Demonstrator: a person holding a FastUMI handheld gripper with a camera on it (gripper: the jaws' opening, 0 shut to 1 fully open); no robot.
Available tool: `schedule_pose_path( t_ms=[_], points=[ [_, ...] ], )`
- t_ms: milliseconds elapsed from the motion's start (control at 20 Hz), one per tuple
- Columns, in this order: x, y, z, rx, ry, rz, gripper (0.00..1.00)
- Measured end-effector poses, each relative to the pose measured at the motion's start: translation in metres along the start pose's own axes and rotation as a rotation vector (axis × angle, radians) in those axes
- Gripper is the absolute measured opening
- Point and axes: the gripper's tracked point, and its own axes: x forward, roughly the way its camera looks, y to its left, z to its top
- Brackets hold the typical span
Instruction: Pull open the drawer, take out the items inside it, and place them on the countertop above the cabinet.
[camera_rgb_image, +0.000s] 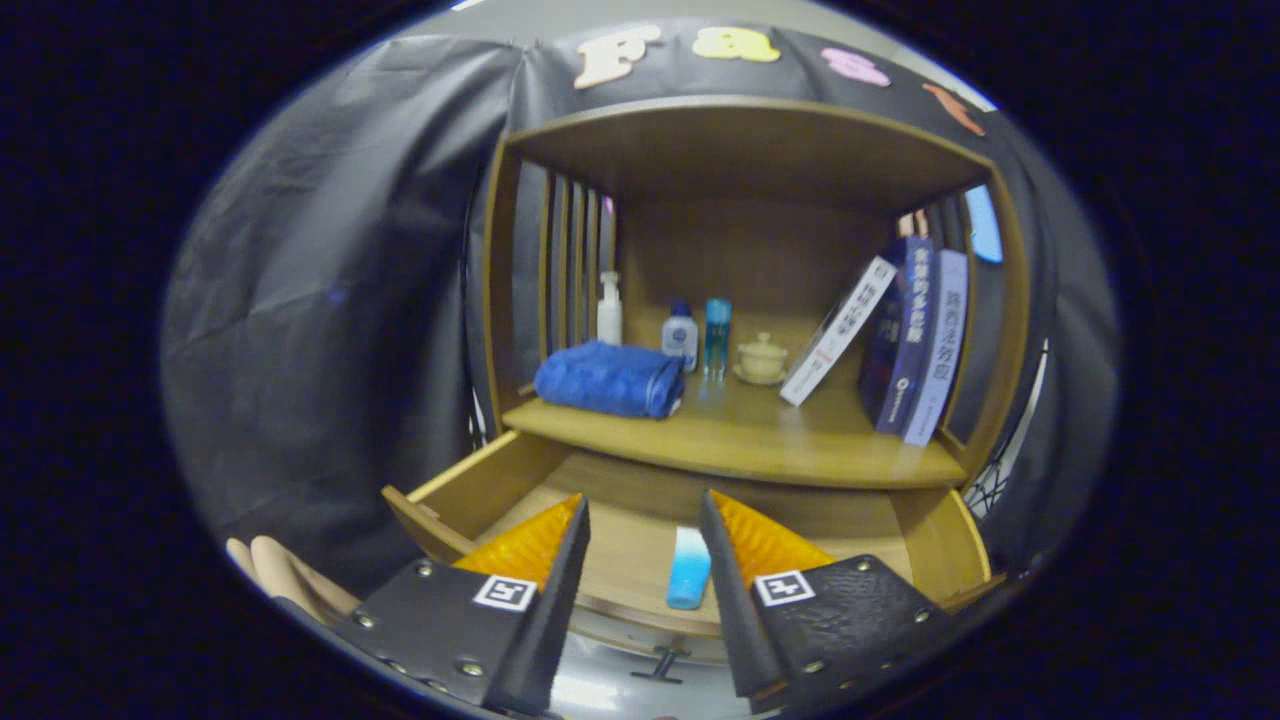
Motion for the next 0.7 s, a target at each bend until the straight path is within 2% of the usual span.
schedule_pose_path(
  t_ms=[150,350,500,600,700],
  points=[
    [0.036,-0.004,-0.019,-0.033,0.198,0.022,0.77],
    [0.079,-0.009,-0.050,-0.086,0.430,0.031,0.78],
    [0.101,-0.014,-0.079,-0.048,0.592,0.027,0.81],
    [0.114,-0.024,-0.090,-0.068,0.631,-0.005,0.90],
    [0.116,-0.029,-0.102,-0.079,0.686,-0.023,0.90]
  ],
)
